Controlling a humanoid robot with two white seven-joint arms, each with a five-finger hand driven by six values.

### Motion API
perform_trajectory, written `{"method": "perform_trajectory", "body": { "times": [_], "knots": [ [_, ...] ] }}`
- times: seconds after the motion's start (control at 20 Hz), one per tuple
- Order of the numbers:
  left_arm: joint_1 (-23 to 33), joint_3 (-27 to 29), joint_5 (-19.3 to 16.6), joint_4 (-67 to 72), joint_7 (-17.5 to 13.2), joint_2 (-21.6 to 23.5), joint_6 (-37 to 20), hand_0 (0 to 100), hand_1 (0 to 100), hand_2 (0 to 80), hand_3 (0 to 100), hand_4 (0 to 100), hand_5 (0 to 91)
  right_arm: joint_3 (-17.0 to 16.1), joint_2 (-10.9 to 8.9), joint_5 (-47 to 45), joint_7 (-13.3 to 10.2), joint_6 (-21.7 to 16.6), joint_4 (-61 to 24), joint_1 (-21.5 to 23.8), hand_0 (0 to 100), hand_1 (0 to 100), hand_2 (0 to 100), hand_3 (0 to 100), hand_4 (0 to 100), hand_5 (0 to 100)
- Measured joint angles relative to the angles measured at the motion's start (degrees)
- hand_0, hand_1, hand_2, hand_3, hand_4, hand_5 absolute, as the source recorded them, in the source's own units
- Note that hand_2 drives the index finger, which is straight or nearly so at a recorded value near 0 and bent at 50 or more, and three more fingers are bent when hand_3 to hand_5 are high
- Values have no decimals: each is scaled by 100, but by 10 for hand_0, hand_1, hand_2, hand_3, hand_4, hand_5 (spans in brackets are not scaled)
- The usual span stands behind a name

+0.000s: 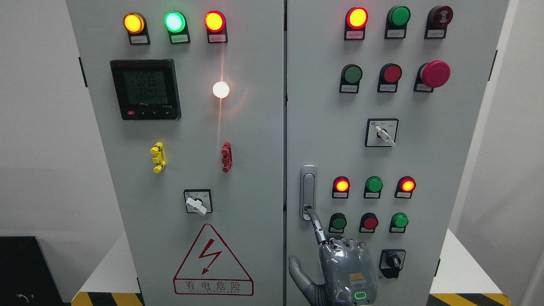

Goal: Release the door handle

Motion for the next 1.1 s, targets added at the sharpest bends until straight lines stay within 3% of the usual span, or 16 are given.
{"method": "perform_trajectory", "body": {
  "times": [1.1],
  "knots": [
    [0, 0, 1, 1, 0, 0, 0, 120, 556, 0, 0, 0, 0, 44, 5, 23, -1, 95, 263, -140, 433, 239, 0, 896, 934, 1000]
  ]
}}
